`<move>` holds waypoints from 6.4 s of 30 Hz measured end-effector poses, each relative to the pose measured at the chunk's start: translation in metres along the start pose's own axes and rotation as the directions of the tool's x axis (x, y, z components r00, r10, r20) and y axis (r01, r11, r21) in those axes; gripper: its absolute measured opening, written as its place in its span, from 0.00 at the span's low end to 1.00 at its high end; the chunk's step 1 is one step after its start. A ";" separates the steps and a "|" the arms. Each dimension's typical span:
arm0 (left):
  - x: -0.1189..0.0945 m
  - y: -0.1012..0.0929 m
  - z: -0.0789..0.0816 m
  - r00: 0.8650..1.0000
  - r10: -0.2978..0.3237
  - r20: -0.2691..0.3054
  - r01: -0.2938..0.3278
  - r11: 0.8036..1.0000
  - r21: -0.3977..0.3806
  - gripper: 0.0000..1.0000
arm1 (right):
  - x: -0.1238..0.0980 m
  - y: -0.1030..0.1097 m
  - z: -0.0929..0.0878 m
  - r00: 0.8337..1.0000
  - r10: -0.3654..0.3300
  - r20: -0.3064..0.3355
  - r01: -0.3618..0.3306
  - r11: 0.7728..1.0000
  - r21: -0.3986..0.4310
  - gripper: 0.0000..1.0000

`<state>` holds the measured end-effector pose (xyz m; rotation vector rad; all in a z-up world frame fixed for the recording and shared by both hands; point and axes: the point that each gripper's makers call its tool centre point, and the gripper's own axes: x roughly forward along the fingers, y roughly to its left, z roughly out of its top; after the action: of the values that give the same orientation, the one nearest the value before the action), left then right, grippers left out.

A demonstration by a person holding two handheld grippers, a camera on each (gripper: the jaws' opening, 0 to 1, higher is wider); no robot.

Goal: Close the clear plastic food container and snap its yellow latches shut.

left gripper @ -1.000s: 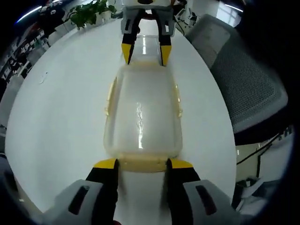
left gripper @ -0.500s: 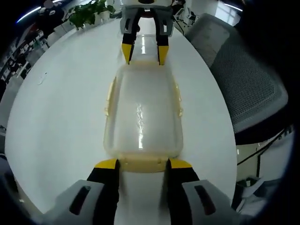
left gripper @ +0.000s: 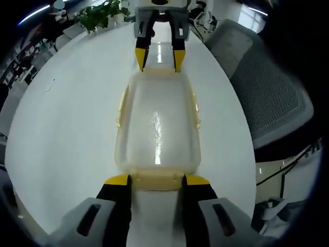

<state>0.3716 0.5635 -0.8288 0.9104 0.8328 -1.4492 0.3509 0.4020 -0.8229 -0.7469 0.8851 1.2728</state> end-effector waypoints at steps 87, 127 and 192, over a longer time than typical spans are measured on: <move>-0.018 -0.001 0.116 0.994 0.096 0.049 -0.092 0.993 -0.073 0.36 | -0.107 -0.024 -0.049 1.000 0.009 -0.015 -0.011 0.993 -0.118 0.38; 0.037 -0.001 0.208 0.995 0.086 0.045 -0.082 0.993 -0.084 0.36 | -0.146 -0.035 -0.148 1.000 0.022 -0.019 -0.024 0.994 -0.111 0.38; 0.054 -0.006 0.226 0.996 0.072 0.046 -0.066 0.990 -0.122 0.39 | -0.159 -0.033 -0.178 0.999 0.031 0.008 -0.031 1.000 0.004 0.41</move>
<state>0.3489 0.3379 -0.7774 0.8009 0.8347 -1.3419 0.3480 0.1671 -0.7695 -0.7267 0.8955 1.3001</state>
